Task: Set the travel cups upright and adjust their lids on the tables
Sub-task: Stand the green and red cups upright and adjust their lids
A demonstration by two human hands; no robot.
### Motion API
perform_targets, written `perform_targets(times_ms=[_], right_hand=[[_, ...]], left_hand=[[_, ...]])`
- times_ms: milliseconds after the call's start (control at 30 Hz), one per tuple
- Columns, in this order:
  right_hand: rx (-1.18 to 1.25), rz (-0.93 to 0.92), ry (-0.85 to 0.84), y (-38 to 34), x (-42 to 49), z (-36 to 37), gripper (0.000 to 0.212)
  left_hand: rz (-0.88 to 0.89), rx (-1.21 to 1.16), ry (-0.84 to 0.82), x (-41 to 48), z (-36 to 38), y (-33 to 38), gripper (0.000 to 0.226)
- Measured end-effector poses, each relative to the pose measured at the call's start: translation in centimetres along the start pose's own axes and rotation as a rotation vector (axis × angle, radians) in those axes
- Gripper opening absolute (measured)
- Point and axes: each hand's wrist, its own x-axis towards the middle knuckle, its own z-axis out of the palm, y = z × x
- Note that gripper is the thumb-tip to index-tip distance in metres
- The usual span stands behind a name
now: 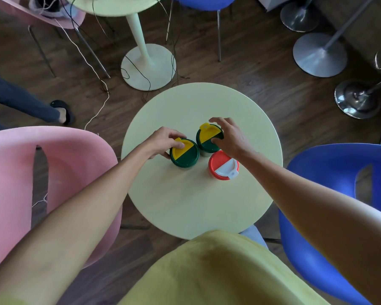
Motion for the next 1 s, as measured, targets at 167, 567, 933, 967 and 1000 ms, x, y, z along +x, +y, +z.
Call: perform_targets(times_ms=[167,567,933,967,1000], right_hand=[[0.146,0.105,0.159,1.0,-4.5,1.0,0.046],[0.011,0.163,0.155,2.5,-10.9,5.3,0.072],[0.057,0.142,0.205,1.3,-11.5,7.2,0.064],[0.059,0.140,0.205,1.2,-11.6,7.4,0.064],[0.063,0.140,0.206,1.0,-11.7,7.7,0.063]], left_hand=[[0.015,0.007,0.000,-0.2,0.1,-0.4,0.032],[0.086,0.029,0.054,-0.2,0.8,-0.6,0.033],[0.046,-0.042,0.097,0.1,1.1,-1.7,0.030],[0.045,-0.046,0.098,0.0,1.1,-1.7,0.030],[0.045,-0.047,0.099,0.0,1.1,-1.7,0.030]])
